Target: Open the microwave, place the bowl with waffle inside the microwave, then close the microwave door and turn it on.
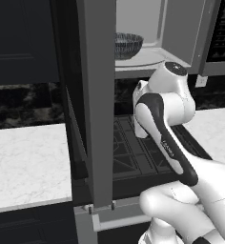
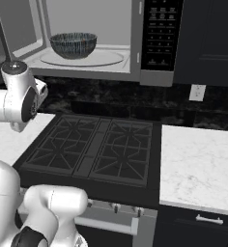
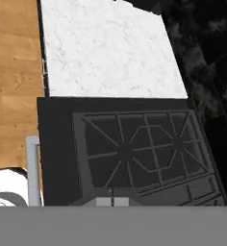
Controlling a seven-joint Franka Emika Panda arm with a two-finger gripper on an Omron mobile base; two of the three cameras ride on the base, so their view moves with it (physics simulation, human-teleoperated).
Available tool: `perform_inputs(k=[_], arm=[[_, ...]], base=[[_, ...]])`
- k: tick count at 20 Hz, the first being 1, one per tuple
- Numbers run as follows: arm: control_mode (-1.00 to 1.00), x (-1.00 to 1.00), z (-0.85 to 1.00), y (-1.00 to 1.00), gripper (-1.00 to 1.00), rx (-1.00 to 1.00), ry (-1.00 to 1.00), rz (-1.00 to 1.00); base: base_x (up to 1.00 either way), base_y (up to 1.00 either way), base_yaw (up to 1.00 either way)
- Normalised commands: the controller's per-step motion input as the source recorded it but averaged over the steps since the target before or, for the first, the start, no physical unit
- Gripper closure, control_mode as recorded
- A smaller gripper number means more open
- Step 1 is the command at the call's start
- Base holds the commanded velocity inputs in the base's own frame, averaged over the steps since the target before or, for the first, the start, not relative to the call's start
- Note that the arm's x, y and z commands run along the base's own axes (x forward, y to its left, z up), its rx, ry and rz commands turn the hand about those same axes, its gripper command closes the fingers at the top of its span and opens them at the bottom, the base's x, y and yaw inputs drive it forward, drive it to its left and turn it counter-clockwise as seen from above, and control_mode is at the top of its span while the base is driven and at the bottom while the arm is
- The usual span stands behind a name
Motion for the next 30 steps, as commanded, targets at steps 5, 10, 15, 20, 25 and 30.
perform_inputs(k=[5, 10, 15, 20, 25, 30], arm=[[-1.00, -0.07, -0.41, 0.00, 1.00, 0.26, 0.20, -0.80], [-1.00, 0.19, -0.40, 0.23, 1.00, 0.13, 0.14, -0.53], [-1.00, 0.12, -0.36, 0.19, 1.00, 0.01, 0.00, -0.11], [-1.00, 0.27, -0.45, 0.00, 1.00, 0.07, -0.03, 0.00], [-1.00, 0.19, -0.42, 0.22, 1.00, 0.00, -0.09, 0.00], [-1.00, 0.07, -0.34, 0.41, 1.00, 0.00, -0.13, 0.00]], base=[[0.00, 0.00, 0.00], [0.00, 0.00, 0.00], [0.00, 0.00, 0.00], [0.00, 0.00, 0.00], [0.00, 0.00, 0.00], [0.00, 0.00, 0.00]])
